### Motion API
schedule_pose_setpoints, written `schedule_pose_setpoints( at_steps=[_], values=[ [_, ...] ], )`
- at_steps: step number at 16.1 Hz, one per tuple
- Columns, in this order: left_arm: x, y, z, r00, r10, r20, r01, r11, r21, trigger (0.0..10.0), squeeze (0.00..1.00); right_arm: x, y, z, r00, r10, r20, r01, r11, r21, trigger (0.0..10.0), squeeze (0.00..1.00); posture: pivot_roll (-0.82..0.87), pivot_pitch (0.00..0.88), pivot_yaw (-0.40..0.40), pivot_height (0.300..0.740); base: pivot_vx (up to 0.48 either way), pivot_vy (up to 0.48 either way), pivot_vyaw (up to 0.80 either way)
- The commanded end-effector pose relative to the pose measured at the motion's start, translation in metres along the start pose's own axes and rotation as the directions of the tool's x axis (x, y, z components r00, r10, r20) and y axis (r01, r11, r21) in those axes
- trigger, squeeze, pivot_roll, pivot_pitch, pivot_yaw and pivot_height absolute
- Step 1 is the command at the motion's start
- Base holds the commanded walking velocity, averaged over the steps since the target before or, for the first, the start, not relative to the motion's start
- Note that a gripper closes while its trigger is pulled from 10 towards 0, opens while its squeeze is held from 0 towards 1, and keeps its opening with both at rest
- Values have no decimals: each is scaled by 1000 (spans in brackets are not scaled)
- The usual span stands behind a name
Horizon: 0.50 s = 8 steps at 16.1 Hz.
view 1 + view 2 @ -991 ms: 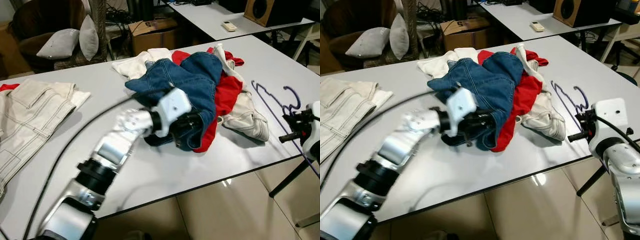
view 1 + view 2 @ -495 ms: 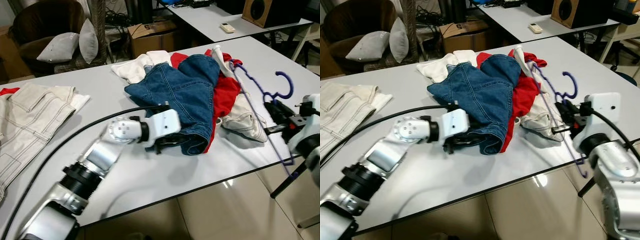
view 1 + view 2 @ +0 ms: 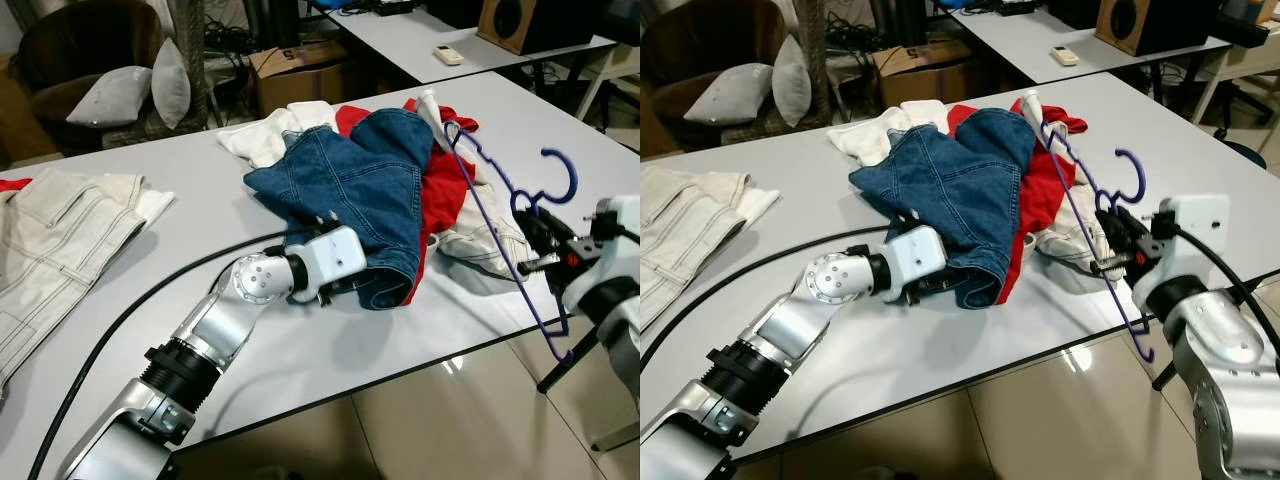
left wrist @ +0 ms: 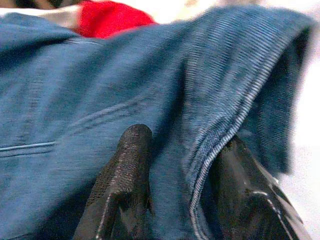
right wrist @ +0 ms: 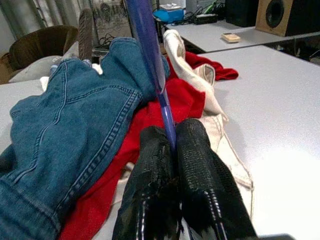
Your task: Hang hanger
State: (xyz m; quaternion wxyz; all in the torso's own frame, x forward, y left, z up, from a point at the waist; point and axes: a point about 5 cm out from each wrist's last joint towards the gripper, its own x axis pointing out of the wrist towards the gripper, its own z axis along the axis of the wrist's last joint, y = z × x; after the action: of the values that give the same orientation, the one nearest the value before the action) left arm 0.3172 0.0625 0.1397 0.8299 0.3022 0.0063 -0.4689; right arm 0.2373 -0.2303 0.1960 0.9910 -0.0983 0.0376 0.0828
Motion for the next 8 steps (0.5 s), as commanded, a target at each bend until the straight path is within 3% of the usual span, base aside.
schedule_pose_setpoints(
  at_steps=[1, 2, 4, 8],
  values=[
    [-2, 7, 2, 999, 44, 20, -44, 999, -4, 8784, 0, -2, 5, 5, 999, 26, 29, -26, 1000, 4, 10000, 0, -140, 0, 89, 740, 0, 0, 0],
    [-2, 12, 4, 997, 65, 38, -64, 998, -20, 0, 0, -6, 9, 3, 997, 71, 26, -71, 997, -5, 10000, 0, -145, 0, 89, 740, 0, 0, 0],
    [-3, 13, 3, 998, 54, 35, -54, 999, -9, 0, 0, -11, 15, 3, 989, 148, 28, -148, 989, -14, 10000, 0, -146, 0, 90, 740, 0, 0, 0],
    [-4, 16, -1, 999, 15, 31, -15, 1000, -11, 0, 0, -32, 28, 5, 929, 370, 32, -369, 929, -17, 10000, 0, -146, 0, 90, 740, 0, 0, 0]
  ],
)
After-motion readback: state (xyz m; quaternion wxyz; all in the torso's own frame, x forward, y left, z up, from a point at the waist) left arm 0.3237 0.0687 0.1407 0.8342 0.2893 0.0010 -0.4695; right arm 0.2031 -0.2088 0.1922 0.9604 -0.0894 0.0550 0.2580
